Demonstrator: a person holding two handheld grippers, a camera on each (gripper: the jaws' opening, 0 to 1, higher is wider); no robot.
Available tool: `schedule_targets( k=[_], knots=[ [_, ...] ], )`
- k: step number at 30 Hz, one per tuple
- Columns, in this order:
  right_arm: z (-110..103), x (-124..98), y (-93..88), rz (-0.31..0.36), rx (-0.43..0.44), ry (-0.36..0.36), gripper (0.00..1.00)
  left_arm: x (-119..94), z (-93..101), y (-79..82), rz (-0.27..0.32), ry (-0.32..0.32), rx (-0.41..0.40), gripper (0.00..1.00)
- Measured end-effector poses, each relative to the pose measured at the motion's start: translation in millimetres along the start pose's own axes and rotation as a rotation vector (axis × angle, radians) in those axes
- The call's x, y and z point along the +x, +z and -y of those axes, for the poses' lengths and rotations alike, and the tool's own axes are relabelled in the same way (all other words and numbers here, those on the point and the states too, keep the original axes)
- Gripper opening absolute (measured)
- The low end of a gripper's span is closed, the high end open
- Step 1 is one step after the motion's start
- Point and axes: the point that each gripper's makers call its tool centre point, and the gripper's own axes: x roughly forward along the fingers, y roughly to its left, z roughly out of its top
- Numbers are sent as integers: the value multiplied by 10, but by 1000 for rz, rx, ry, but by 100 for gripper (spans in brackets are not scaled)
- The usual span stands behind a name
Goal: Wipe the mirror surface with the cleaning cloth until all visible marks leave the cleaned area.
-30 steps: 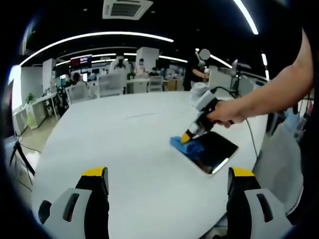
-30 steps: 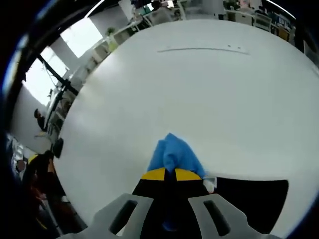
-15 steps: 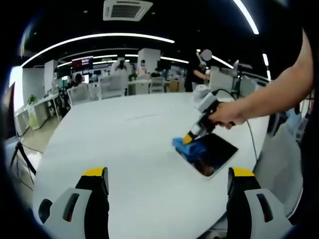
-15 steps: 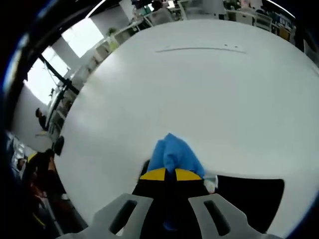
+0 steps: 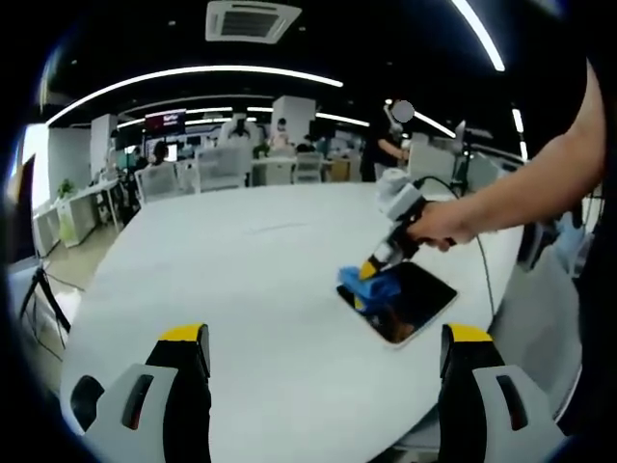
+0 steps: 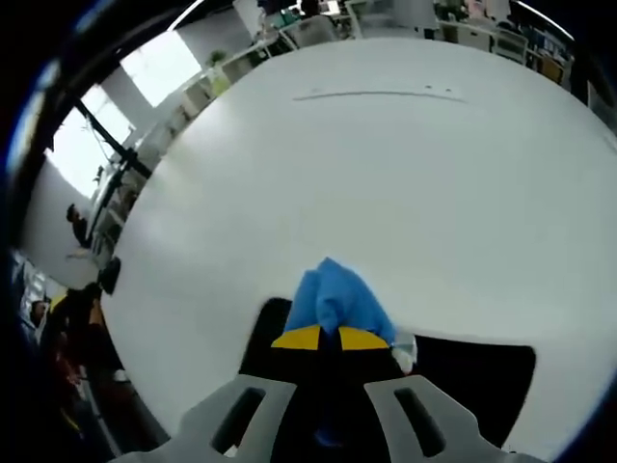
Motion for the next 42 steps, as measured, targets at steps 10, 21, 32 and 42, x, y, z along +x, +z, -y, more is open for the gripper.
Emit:
schedule_targets(
  k=[10, 21, 32, 42],
  knots=[
    [111, -141, -91, 4, 15, -17, 0, 11, 72, 87, 3, -15, 19, 100],
    [107, -129, -84, 9, 3, -22, 0, 39, 131, 65, -3, -23, 25, 100],
    [63, -159, -174, -9, 15, -23, 0, 24, 141, 55, -2, -8, 24, 100],
    [11, -216, -332, -13, 18, 1, 0, 71, 281, 27, -13, -10, 33, 100]
  ],
)
